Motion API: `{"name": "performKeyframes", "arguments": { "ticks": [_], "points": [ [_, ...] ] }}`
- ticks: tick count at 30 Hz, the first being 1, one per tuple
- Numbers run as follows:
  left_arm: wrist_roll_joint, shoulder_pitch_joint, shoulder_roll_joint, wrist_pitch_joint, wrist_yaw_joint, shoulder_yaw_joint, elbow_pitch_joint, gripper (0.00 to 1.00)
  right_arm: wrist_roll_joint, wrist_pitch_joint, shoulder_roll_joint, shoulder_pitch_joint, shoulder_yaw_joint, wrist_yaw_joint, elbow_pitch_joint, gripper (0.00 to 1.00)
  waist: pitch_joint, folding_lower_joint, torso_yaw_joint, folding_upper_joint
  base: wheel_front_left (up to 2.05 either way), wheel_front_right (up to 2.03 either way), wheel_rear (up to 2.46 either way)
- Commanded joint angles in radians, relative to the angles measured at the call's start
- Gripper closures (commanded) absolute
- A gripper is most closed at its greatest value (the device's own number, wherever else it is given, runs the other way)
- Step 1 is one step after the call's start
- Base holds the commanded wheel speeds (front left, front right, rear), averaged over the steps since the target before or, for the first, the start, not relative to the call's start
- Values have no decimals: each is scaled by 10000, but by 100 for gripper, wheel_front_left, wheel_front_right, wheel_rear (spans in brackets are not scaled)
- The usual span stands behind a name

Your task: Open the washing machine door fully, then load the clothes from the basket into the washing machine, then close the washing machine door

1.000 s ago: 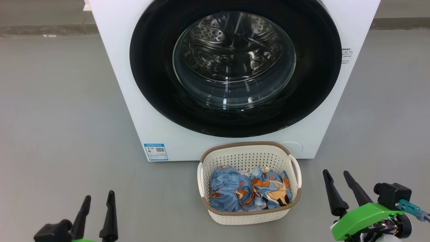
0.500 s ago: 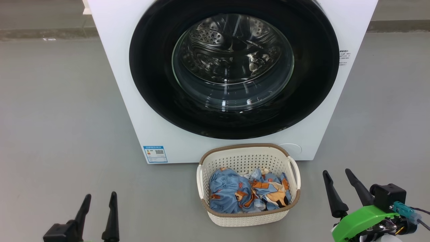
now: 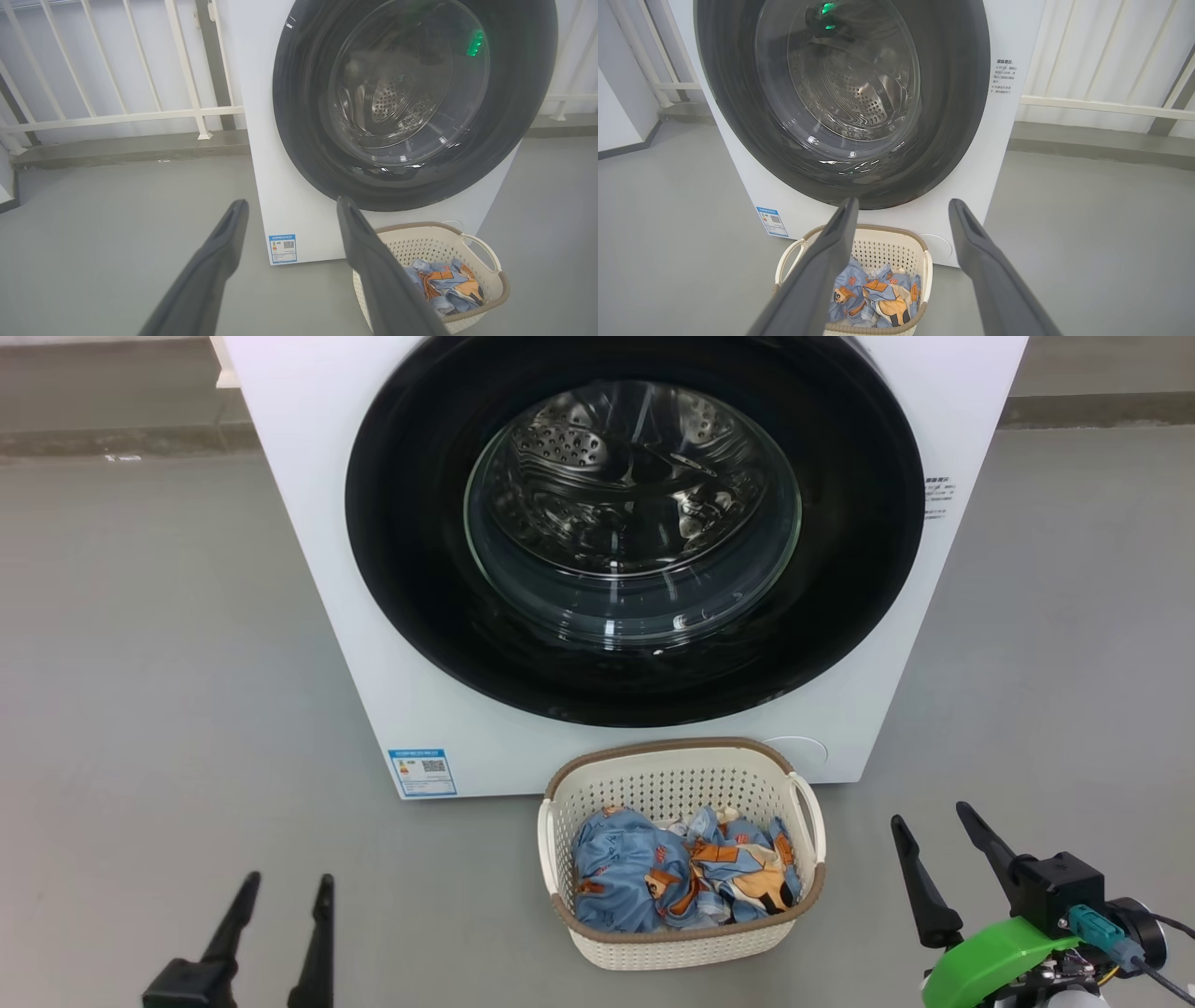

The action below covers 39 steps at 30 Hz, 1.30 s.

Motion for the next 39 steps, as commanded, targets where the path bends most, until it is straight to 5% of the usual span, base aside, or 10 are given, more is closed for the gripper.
{"name": "performKeyframes", "arguments": {
  "ticks": [1,39],
  "points": [
    [259,-514,219,-134,-33,365,-144,0,-262,-180,-105,-280,160,58,-189,0,-3,0,-13,0,0,0,0],
    [919,-836,240,-134,179,643,446,0,-369,-180,111,-149,-258,58,-367,0,139,0,-145,0,6,6,-11]
  ]
}}
